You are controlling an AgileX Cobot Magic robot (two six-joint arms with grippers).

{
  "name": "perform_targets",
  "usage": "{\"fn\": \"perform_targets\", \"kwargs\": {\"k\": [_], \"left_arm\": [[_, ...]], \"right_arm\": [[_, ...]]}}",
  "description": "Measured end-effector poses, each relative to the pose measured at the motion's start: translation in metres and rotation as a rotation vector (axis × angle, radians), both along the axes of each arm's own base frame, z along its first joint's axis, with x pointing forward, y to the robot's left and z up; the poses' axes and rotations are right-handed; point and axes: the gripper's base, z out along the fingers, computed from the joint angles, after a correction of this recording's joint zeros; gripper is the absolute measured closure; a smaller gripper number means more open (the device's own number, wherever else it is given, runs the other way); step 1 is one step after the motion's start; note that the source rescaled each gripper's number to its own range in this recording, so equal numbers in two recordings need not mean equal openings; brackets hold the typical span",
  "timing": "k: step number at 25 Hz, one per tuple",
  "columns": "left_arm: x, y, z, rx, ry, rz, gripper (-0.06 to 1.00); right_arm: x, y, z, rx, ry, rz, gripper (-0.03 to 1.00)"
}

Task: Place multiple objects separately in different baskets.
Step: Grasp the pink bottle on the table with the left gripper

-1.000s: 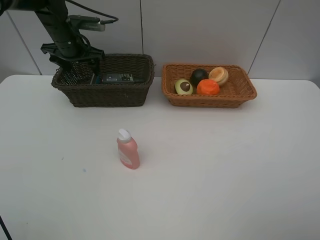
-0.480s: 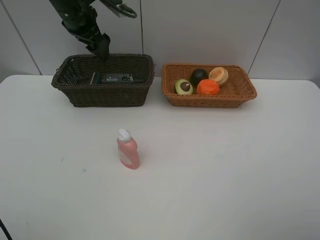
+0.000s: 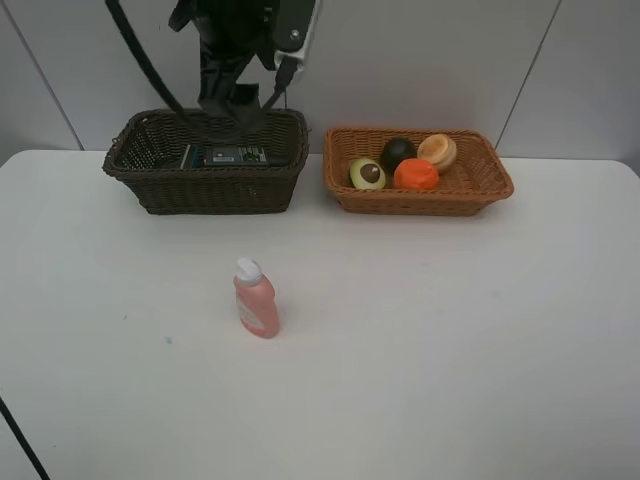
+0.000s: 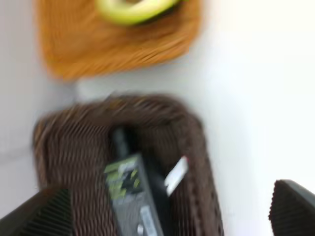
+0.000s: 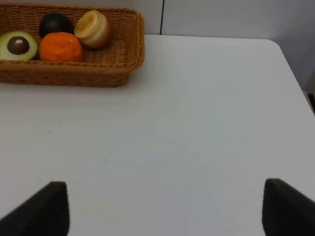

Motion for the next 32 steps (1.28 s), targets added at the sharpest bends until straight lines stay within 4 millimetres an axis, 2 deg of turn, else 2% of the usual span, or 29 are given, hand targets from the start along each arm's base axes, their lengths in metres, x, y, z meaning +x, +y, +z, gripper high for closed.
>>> {"fn": "perform_targets", "kwargs": {"k": [5,13,17,19,32], "left_arm": [[-0.026,-0.023,-0.003,0.056,0.078,-0.161,-0.06],[-0.058,-0.041,-0.006,0.076,0.196,-0.239,-0.06],[-0.072,-0.036,-0.014,0.102,0.235,-0.25,-0.06],[-0.077,-0.032,-0.024,0.126,0.271,-0.248,-0.06],[-0.094,-0.013,-0.072,0.259,0.414,-0.253,-0.06]], "right_arm": [[0.0,0.0,0.0,0.001,0.0,0.0,-0.02],[0.0,0.0,0.0,0.001,0.0,0.0,-0.02],[0.0,0.0,0.0,0.001,0.0,0.0,-0.02],[0.0,0.0,0.0,0.001,0.0,0.0,-0.02],[0.0,0.0,0.0,0.001,0.0,0.0,-0.02]]}}
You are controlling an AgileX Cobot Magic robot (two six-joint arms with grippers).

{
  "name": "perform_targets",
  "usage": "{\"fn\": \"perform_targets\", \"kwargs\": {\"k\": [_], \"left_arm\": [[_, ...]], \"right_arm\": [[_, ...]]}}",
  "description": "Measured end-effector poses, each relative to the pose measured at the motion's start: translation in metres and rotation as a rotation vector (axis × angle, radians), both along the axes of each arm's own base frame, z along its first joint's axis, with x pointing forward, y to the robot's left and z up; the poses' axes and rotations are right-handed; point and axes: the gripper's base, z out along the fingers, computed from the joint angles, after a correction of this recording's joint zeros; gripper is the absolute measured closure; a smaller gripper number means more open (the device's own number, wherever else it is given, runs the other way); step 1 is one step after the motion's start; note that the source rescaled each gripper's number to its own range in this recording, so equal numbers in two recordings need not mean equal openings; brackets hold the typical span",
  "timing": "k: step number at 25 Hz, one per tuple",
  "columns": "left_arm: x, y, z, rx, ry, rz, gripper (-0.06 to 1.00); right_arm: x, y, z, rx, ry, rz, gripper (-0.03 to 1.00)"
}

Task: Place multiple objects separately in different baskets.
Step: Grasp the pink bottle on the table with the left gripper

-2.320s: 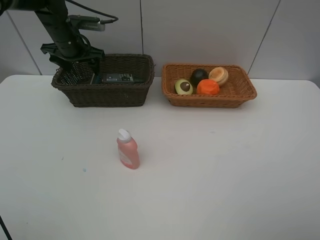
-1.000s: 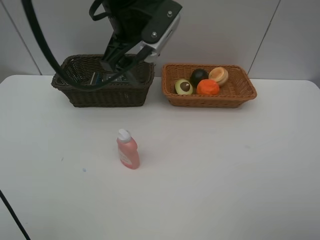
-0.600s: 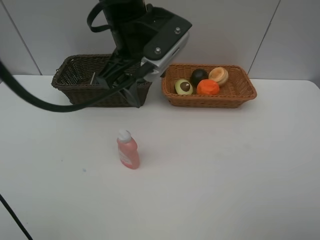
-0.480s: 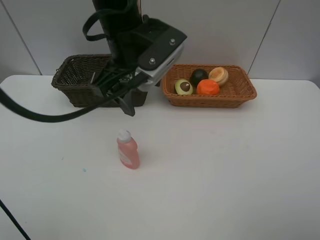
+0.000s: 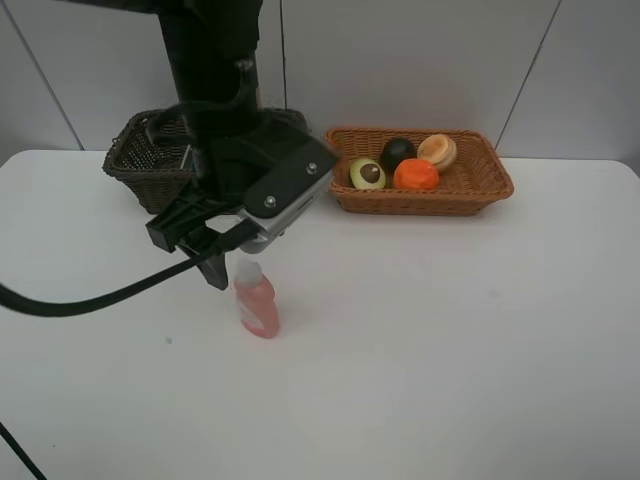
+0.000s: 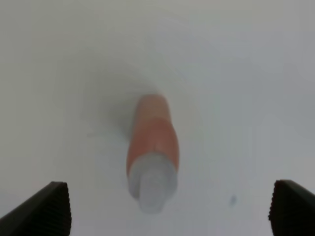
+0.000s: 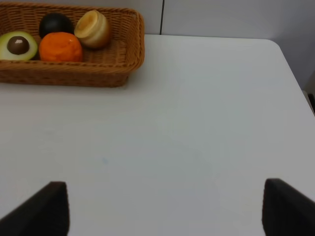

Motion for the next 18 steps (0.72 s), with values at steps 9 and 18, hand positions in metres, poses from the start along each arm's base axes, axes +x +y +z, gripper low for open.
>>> {"fn": "perform_targets", "kwargs": {"k": [9,18], "left_arm": [[0.0,0.003,-0.032,-0.027,-0.063,-0.07,-0.06],[0.008,-0.004,-0.066,-0.005,-0.044,-0.071,-0.06]], "right_arm": [[0.0,0.0,0.0,0.0,0.0,0.0,-0.02],[0.0,0.0,0.0,0.0,0.0,0.0,-0.02]]}}
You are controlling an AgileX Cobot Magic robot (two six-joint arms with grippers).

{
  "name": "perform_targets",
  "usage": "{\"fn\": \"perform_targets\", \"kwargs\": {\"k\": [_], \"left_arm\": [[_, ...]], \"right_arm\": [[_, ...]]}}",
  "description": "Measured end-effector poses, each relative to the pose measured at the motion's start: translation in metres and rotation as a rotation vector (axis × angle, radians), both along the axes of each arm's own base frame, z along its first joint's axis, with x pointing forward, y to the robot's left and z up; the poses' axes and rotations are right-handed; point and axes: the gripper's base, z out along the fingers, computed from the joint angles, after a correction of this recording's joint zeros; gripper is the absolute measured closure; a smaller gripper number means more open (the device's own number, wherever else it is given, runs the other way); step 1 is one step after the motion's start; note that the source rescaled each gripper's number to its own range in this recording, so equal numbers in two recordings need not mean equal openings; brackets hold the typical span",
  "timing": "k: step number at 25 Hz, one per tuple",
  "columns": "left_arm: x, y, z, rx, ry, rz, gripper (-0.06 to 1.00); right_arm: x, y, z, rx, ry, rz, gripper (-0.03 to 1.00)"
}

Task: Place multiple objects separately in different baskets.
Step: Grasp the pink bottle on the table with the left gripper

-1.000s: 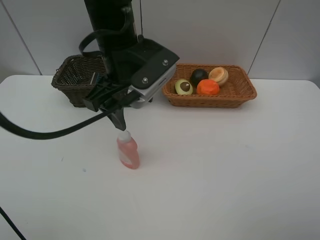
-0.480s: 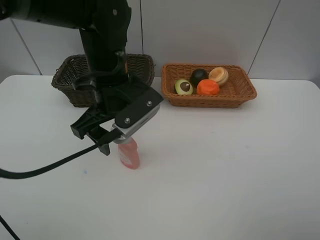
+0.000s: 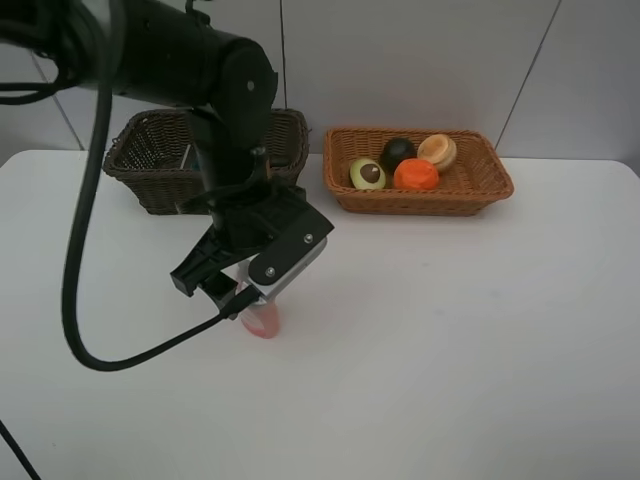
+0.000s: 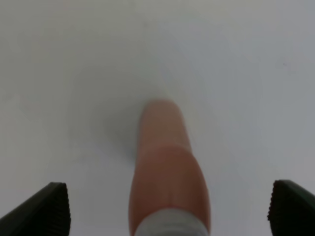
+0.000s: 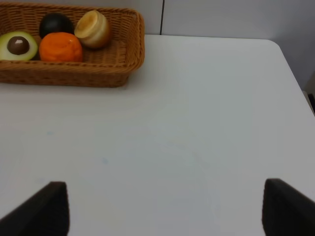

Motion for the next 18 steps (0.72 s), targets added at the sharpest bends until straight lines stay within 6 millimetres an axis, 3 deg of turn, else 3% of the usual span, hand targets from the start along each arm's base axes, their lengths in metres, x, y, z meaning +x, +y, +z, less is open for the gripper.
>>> {"fn": "perform_targets", "kwargs": {"k": [18], "left_arm": [[0.005,0.001,-0.028,0.039,0.046,-0.005,-0.05]], "right_arm": [[0.0,0.0,0.0,0.0,0.0,0.0,-0.02]]}}
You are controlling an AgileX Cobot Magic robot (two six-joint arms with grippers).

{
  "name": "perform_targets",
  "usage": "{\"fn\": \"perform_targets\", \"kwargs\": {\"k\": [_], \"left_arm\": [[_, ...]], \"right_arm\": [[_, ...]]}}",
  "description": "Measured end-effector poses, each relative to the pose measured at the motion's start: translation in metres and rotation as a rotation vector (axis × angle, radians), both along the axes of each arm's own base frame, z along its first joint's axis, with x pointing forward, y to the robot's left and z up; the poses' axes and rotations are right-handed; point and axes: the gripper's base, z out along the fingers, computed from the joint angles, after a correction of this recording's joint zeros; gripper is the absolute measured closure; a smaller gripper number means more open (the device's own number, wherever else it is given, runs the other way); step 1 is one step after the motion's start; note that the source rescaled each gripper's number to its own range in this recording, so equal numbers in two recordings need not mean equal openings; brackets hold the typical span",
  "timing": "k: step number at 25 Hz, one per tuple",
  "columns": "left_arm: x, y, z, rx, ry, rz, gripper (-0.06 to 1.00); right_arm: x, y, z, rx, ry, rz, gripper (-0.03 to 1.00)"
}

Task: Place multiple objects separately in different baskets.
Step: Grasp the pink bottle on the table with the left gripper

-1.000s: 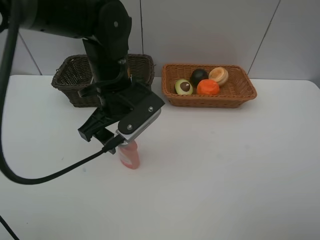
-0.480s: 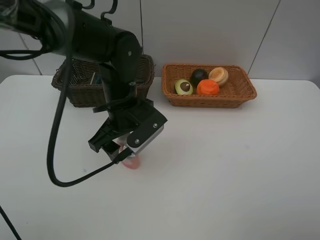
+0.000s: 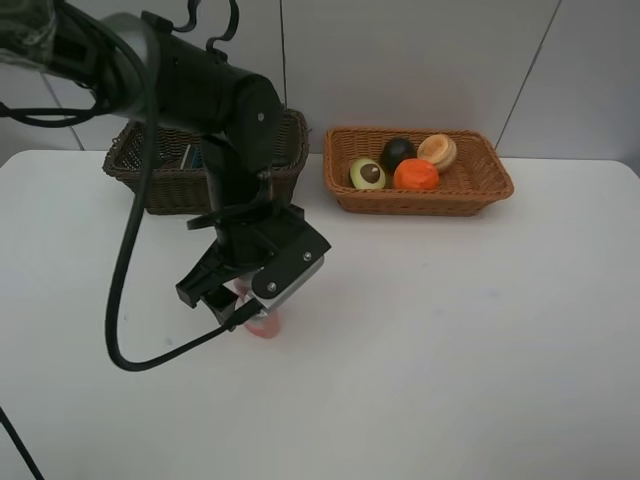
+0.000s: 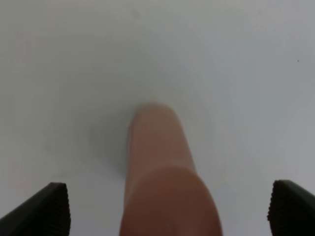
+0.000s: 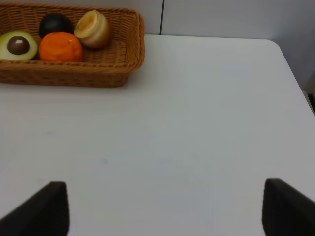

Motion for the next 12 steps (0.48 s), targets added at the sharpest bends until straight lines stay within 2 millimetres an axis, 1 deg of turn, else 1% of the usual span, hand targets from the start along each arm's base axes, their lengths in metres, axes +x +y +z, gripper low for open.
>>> {"fn": "perform_targets", "kwargs": {"k": [3,12], "left_arm": [[0.0003,-0.0003,-0.0076,0.012,0.014,0.0,-0.05],[0.0004,-0.0005,-0.008,0.01,0.014,0.001,-0.04]], "right_arm": [[0.0,0.0,0.0,0.0,0.0,0.0,-0.02],[0.0,0.0,0.0,0.0,0.0,0.0,-0.02]]}}
